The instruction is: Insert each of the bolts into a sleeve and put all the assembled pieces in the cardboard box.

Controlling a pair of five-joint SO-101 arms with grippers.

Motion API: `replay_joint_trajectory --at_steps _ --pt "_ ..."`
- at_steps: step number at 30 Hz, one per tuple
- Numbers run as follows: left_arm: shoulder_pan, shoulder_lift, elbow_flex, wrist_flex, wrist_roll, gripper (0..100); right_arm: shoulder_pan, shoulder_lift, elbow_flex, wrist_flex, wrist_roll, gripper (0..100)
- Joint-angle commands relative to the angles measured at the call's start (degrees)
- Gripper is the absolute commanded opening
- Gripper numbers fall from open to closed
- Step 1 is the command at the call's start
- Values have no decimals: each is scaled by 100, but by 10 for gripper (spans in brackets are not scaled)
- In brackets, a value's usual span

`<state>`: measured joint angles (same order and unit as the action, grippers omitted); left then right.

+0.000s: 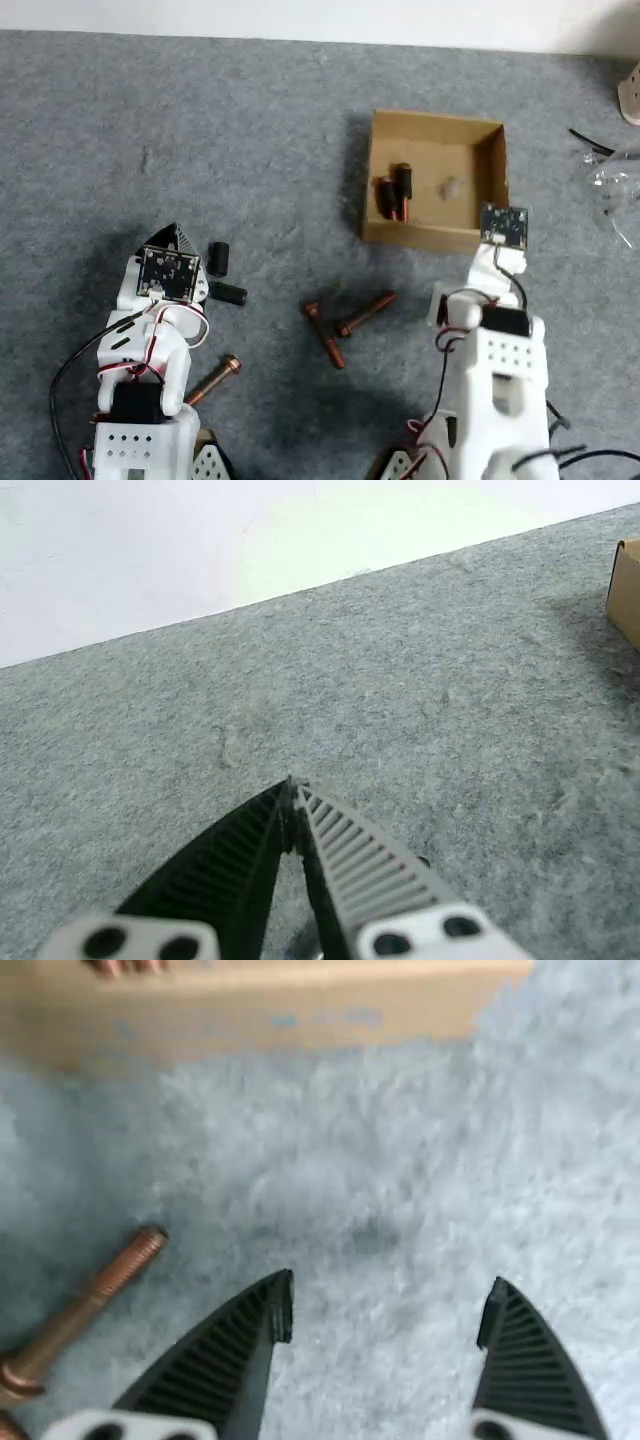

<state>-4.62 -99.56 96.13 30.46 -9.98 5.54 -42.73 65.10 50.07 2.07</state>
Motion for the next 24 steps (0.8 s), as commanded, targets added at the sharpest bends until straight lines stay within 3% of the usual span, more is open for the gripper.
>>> replay_joint_trajectory --at_steps 1,9,24 --pt "84 -31 127 -26 -35 10 110 673 -470 48 53 267" --pt "84 -40 127 -26 -35 10 84 1314 -708 -637 0 267" --pt "84 -66 127 -26 -26 10 -629 1314 -312 -690 -176 267"
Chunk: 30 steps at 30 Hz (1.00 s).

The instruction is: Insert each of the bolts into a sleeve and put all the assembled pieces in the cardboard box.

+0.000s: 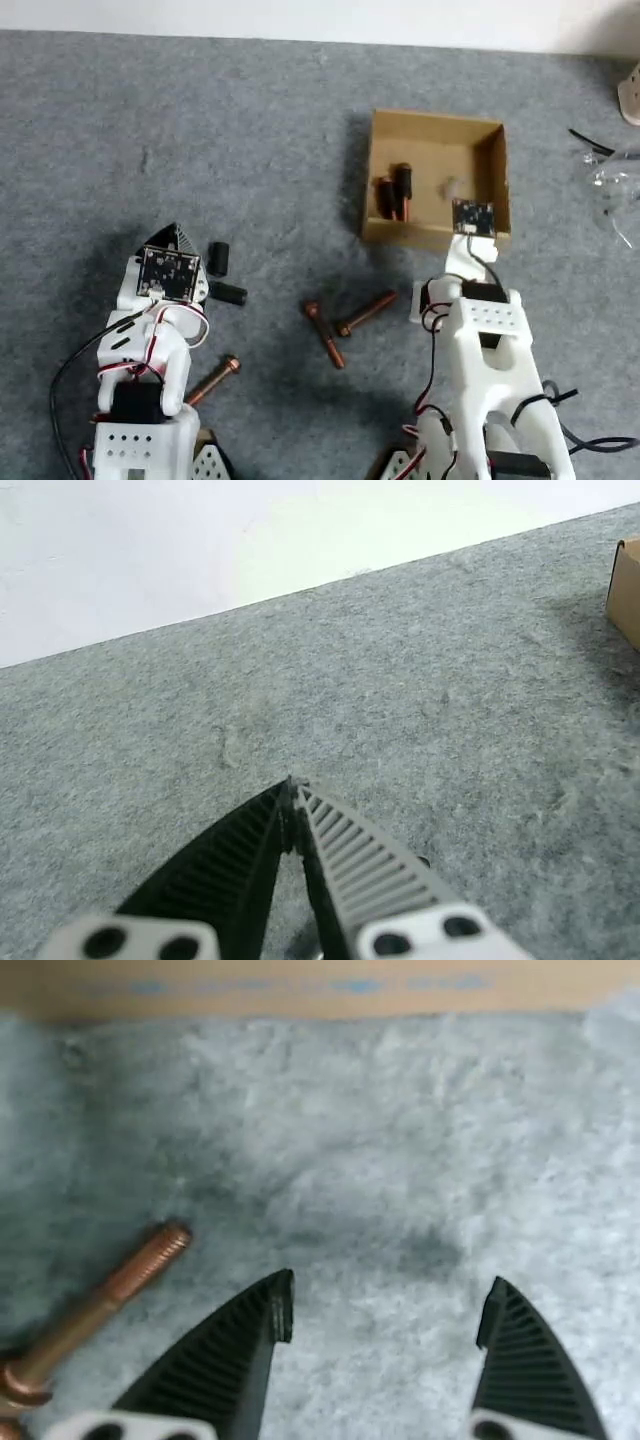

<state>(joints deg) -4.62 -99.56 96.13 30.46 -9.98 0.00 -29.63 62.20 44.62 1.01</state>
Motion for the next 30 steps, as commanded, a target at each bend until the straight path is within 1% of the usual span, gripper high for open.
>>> replay_joint_trajectory --at_steps 1,4,30 --pt "92 -66 127 -26 -26 10 -75 4 -22 -224 -70 267" --pt "92 -57 127 -26 -26 10 -84 4 22 -382 -70 267" --pt "57 -31 127 -26 -26 10 -66 13 40 -347 -62 267"
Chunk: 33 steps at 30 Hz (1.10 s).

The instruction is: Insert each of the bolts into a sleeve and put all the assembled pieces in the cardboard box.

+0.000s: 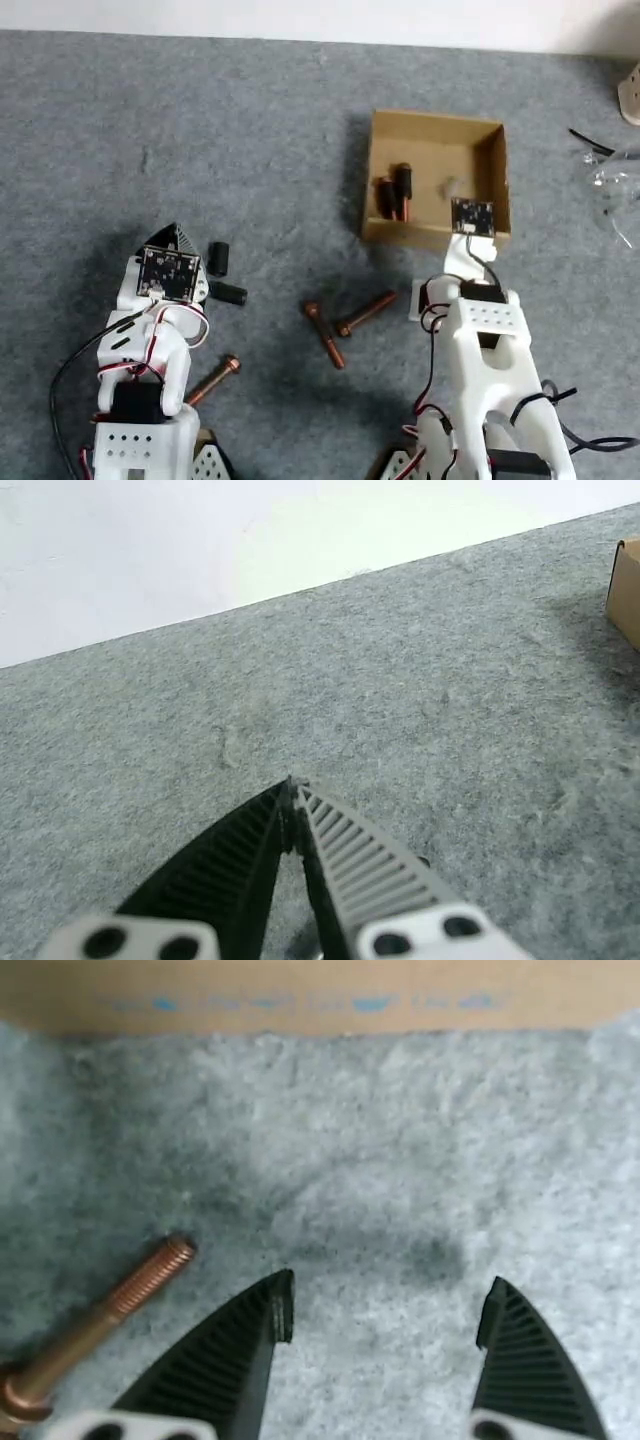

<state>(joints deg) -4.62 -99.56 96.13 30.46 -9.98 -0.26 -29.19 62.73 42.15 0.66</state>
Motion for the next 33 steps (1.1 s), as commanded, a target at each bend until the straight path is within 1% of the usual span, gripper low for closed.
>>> replay_joint_trajectory --at_steps 1,4,7,8,12,15,18,21,24,27,30,33 --pt "57 -31 127 -26 -26 10 -66 -40 -31 -101 -18 267" --pt "57 -31 127 -26 -26 10 -523 -40 -75 92 -18 267" --pt "57 -31 127 -26 -26 10 -1411 -40 -426 180 -9 267" --pt "48 -40 127 -26 -26 10 -1745 -40 -558 180 97 267" --pt "40 -48 127 -26 -26 10 -3143 22 -1156 180 1029 267" --pt "-259 -75 127 -26 105 10 -3802 40 -1543 154 1336 267" --pt "-637 -84 84 -26 642 10 -4233 286 -2070 163 1380 267" --pt "-778 -75 57 -26 668 10 -4453 963 -2730 180 1389 267" --pt "-796 -75 48 -26 668 10 -4585 1921 -3495 180 1398 267" --pt "-927 -75 40 -26 695 10 -4884 2853 -4207 207 1407 267" --pt "-1068 -75 31 -26 870 10 -5218 3670 -5015 505 1662 267" --pt "-1086 -66 48 -141 870 10 -5367 4321 -5877 945 1723 267"
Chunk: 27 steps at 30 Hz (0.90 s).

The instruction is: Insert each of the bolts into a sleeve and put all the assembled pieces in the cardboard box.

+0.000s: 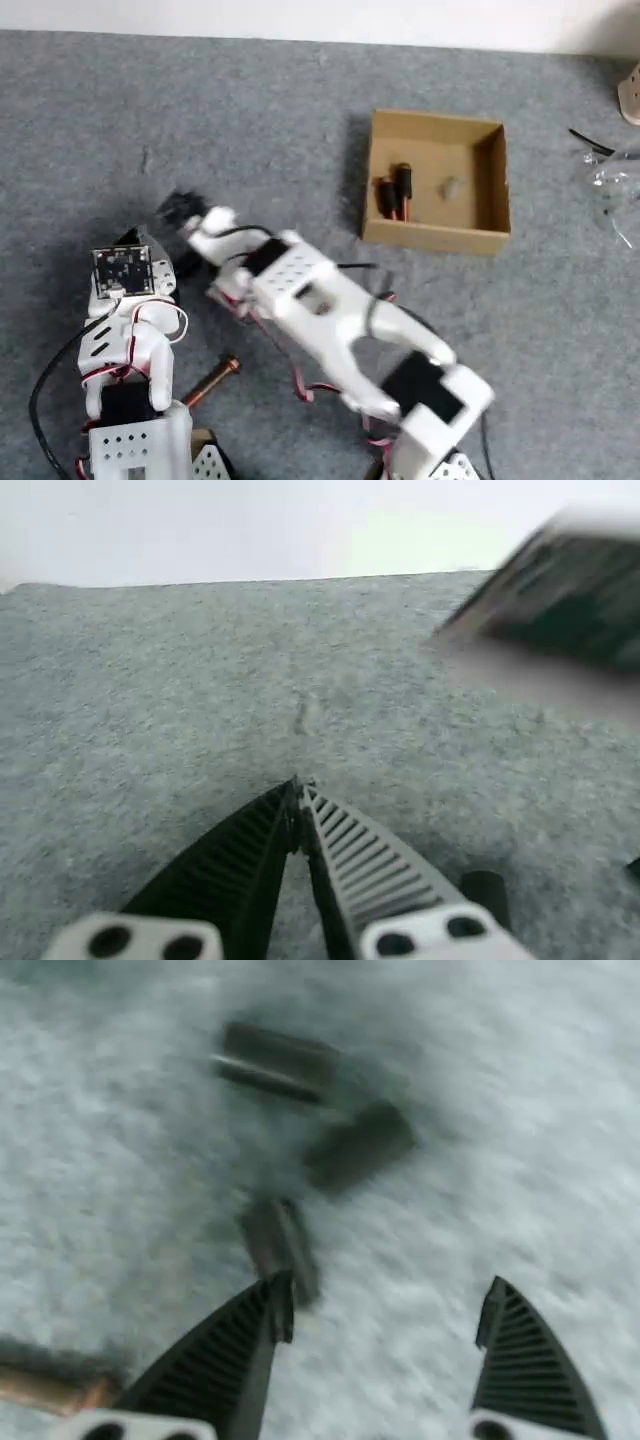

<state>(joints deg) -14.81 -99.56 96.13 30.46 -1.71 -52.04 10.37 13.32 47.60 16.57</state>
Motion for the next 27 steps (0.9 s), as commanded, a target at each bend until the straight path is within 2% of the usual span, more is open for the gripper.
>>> replay_joint_trajectory --at_steps 1,7,27 --pt "-66 -48 57 -193 44 10 -198 541 -1182 576 132 267" --pt "-48 -48 75 -220 44 10 -31 1218 -2000 1077 158 267" --pt "-154 -75 75 -220 35 11 -13 2079 -2044 1103 44 267"
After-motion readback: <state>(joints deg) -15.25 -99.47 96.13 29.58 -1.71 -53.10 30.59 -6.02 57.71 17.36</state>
